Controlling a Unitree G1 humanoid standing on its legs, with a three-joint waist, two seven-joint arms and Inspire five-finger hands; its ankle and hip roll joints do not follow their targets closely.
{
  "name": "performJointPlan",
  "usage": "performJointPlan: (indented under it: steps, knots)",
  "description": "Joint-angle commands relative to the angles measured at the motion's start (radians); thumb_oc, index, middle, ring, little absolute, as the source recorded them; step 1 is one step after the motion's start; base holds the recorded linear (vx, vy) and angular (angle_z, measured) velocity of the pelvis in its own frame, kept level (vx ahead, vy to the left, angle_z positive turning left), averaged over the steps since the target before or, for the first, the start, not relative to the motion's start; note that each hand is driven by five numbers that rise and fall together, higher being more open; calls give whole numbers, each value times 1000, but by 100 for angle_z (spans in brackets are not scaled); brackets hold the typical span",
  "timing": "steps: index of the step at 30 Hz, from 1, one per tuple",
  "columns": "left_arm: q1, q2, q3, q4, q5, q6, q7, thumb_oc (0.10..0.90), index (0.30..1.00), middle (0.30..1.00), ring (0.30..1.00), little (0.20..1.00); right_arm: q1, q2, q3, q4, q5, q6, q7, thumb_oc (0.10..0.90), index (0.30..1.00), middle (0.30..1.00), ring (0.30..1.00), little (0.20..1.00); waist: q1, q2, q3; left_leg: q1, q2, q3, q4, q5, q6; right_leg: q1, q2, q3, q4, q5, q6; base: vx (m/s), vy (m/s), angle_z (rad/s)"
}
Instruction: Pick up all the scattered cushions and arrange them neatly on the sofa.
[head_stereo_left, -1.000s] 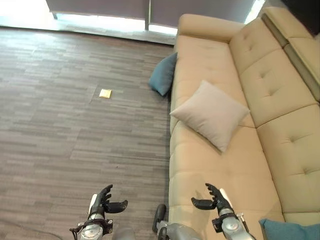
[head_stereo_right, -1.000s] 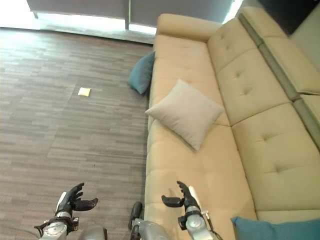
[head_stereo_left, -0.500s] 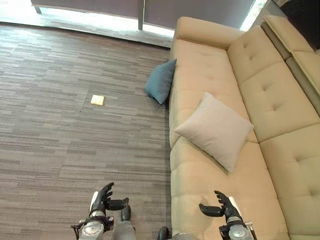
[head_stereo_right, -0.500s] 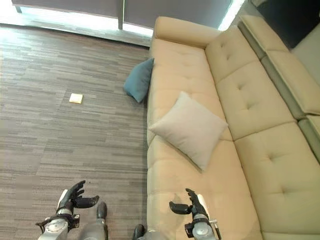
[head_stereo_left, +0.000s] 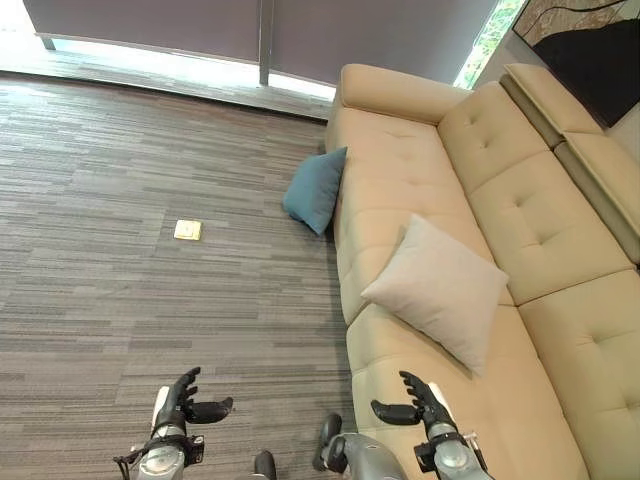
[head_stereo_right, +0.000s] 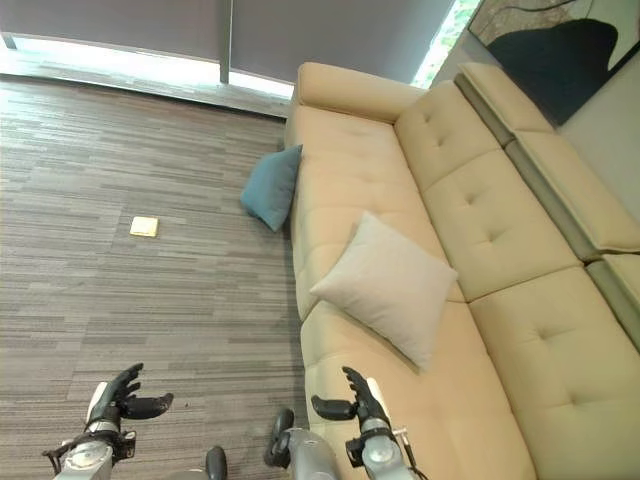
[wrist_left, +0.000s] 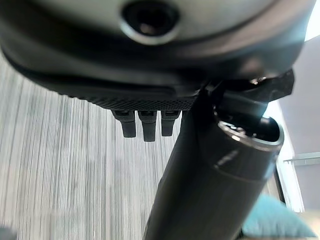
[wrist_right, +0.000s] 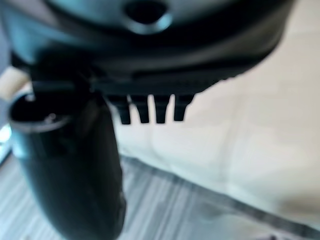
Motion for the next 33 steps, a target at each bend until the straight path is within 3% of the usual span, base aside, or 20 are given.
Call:
performJointPlan:
  steps: [1, 5, 7, 8, 9, 10, 12, 14, 16, 17, 19, 22, 26, 29, 33]
  knots:
    - [-19, 29, -13, -103, 12, -71, -2, 800, 900, 900, 900, 900, -50, -56, -40, -19, -5, -43, -32, 800, 900, 900, 900, 900, -3, -14, -27, -1, 29, -97, 157, -229, -33, 149, 63, 38, -179, 75, -12, 334, 42, -16]
    - [5, 6, -19, -97, 21, -60, -12, 800, 900, 900, 900, 900, -32, -53, -51, -9, -4, -41, -33, 800, 900, 900, 900, 900, -19, 4, -72, 25, 53, -83, 222, -267, -62, 196, 80, 35, -185, 54, -51, 317, -2, 1]
    - [24, 6, -18, -107, 35, -55, -22, 800, 900, 900, 900, 900, -12, -49, -63, -9, 4, -47, -30, 800, 900, 900, 900, 900, -37, 12, -102, 24, 102, -56, 331, -206, -117, 243, 113, 43, -214, 38, -74, 308, -80, 1]
    - [26, 6, -17, -109, 35, -55, -22, 800, 900, 900, 900, 900, -10, -50, -63, -10, 4, -47, -30, 800, 900, 900, 900, 900, -37, 13, -103, 21, 105, -57, 337, -209, -120, 245, 116, 43, -217, 38, -76, 251, -70, -9]
    - [37, 0, -21, -121, 28, -54, -27, 800, 900, 900, 900, 900, -17, -63, -62, -10, 12, -47, -30, 800, 900, 900, 900, 900, -33, 16, -91, -33, 128, -60, 519, -134, -149, 285, 143, 89, -239, 30, -102, 91, -14, -19]
    - [32, -5, -25, -122, 22, -55, -23, 800, 900, 900, 900, 900, -21, -68, -62, -10, 16, -46, -30, 800, 900, 900, 900, 900, -27, 3, -82, -70, 115, -68, 572, -89, -145, 292, 139, 103, -251, 39, -119, 121, 3, -44]
    - [14, -9, -30, -119, 7, -55, -16, 800, 900, 900, 900, 900, -27, -73, -66, 3, 28, -45, -33, 800, 900, 900, 900, 900, -22, -13, -65, -157, 151, -79, 647, -100, -134, 317, 135, 134, -258, 28, -121, 59, 44, -106]
    - [7, -9, -35, -128, 0, -57, -14, 800, 900, 900, 900, 900, -25, -77, -70, 5, 39, -45, -39, 800, 900, 900, 900, 900, -13, -25, -46, -203, 169, -88, 597, -128, -111, 328, 125, 163, -259, 24, -111, 79, 99, -67]
    - [6, -8, -40, -136, -5, -63, -11, 800, 900, 900, 900, 900, -29, -85, -70, 0, 42, -46, -42, 800, 900, 900, 900, 900, 1, -33, -30, -235, 158, -125, 503, -153, -98, 339, 120, 209, -267, 22, -95, 90, 154, -67]
    - [6, -10, -43, -137, -7, -67, -9, 800, 900, 900, 900, 900, -33, -90, -69, 0, 39, -46, -43, 800, 900, 900, 900, 900, 8, -30, -24, -231, 148, -161, 397, -133, -104, 344, 124, 236, -271, 21, -88, 118, 205, -89]
    - [2, -15, -49, -135, -16, -72, 1, 800, 900, 900, 900, 900, -42, -95, -61, 0, 32, -47, -46, 800, 900, 900, 900, 900, 31, -12, -9, -247, 104, -304, 217, -26, -135, 356, 143, 294, -276, 18, -81, 109, 220, -98]
    - [-1, -15, -52, -143, -21, -83, 3, 800, 900, 900, 900, 900, -54, -114, -60, -4, 14, -54, -53, 800, 900, 900, 900, 900, 46, 18, 7, -269, 62, -434, 111, 40, -147, 363, 160, 346, -253, 1, -77, 75, 196, -89]
    - [0, -8, -65, -126, 0, -81, -8, 800, 900, 900, 900, 900, -55, -112, -64, -1, -7, -53, -50, 800, 900, 900, 900, 900, 42, 34, -16, -230, 57, -421, 69, 42, -125, 360, 133, 385, -196, -27, -53, 138, 331, -44]
    - [-4, 9, -67, -125, 8, -86, -5, 800, 900, 900, 900, 900, -45, -90, -65, -7, -13, -54, -50, 800, 900, 900, 900, 900, 40, 36, -34, -193, 56, -352, 48, 31, -94, 330, 87, 385, -104, -35, -21, 155, 289, -57]
    - [-8, 30, -42, -135, 1, -91, 12, 800, 900, 900, 900, 900, -61, -74, -79, 3, -10, -47, -62, 800, 900, 900, 900, 900, 48, 39, -22, -145, 51, -283, 54, -2, -57, 267, 31, 366, 32, 27, 26, 80, 182, -72]
